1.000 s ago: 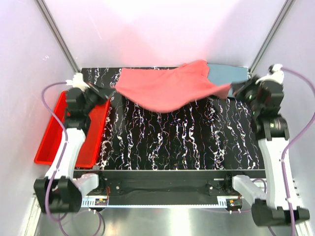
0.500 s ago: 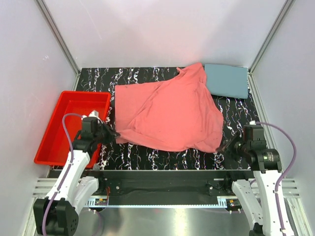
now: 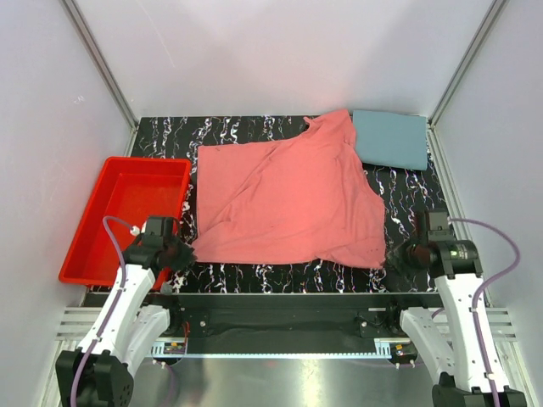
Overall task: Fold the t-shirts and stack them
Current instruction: Flatten the tshirt out
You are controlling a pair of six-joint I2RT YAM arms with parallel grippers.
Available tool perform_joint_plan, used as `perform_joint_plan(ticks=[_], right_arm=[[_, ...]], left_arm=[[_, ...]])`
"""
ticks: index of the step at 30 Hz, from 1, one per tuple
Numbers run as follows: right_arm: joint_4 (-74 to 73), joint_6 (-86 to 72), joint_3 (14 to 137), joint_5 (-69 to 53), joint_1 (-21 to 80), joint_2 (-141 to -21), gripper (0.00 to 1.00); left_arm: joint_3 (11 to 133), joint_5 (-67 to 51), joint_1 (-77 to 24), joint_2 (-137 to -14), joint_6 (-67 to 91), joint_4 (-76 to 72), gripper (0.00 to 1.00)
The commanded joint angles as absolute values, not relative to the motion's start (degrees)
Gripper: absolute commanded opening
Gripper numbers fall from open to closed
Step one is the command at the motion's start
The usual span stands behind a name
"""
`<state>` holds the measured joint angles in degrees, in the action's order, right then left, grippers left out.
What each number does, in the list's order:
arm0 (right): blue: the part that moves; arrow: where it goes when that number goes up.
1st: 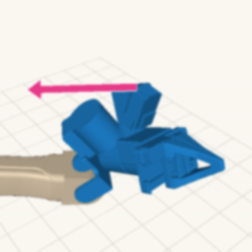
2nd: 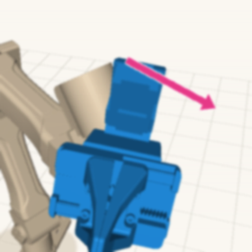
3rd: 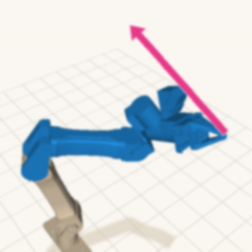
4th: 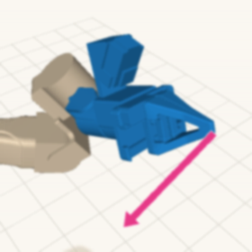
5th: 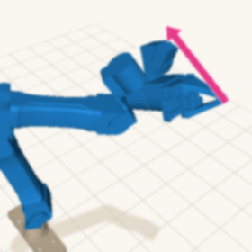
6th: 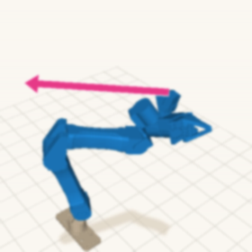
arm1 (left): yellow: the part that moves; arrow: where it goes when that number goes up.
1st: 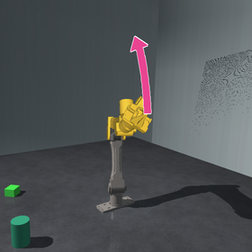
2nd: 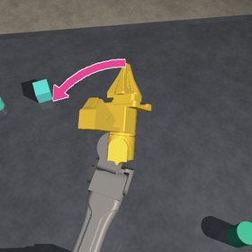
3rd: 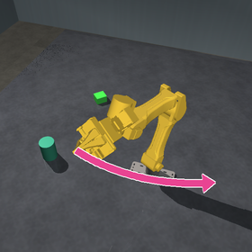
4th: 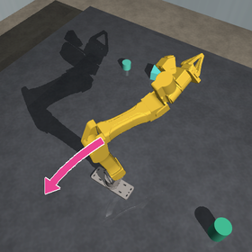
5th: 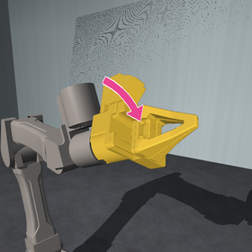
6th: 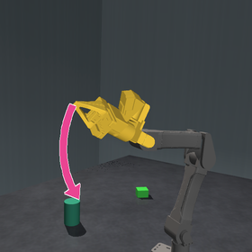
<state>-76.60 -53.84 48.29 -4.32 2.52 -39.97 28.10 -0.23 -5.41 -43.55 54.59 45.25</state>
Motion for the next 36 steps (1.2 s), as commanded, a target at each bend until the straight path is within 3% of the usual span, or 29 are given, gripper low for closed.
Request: perform_joint_plan(ticks=[1,5,13,24,36], right_arm=[[-73.74,-56.69,57.81,8.59,2.55,-41.56,0.0],[-75.84,-56.43,65.74,16.86,2.29,-47.98,0.0],[-86.92,-53.18,63.91,30.66,-2.89,-49.67,0.0],[-84.74,-47.82,63.9,27.96,-4.04,-47.02,0.0],[-67.51,-27.35,94.36,14.86,-4.04,-51.59,0.0]], left_arm=[[28.48,-0.08,-5.71,-42.63,57.57,47.55,0.0],[28.04,-2.37,-6.06,-42.45,59.06,51.84,0.0],[26.89,-1.06,-9.75,-40.96,63.46,56.77,0.0],[30.14,2.37,-11.25,-46.93,62.67,59.5,0.0],[63.94,5.62,-11.25,-44.99,40.79,55.46,0.0]])
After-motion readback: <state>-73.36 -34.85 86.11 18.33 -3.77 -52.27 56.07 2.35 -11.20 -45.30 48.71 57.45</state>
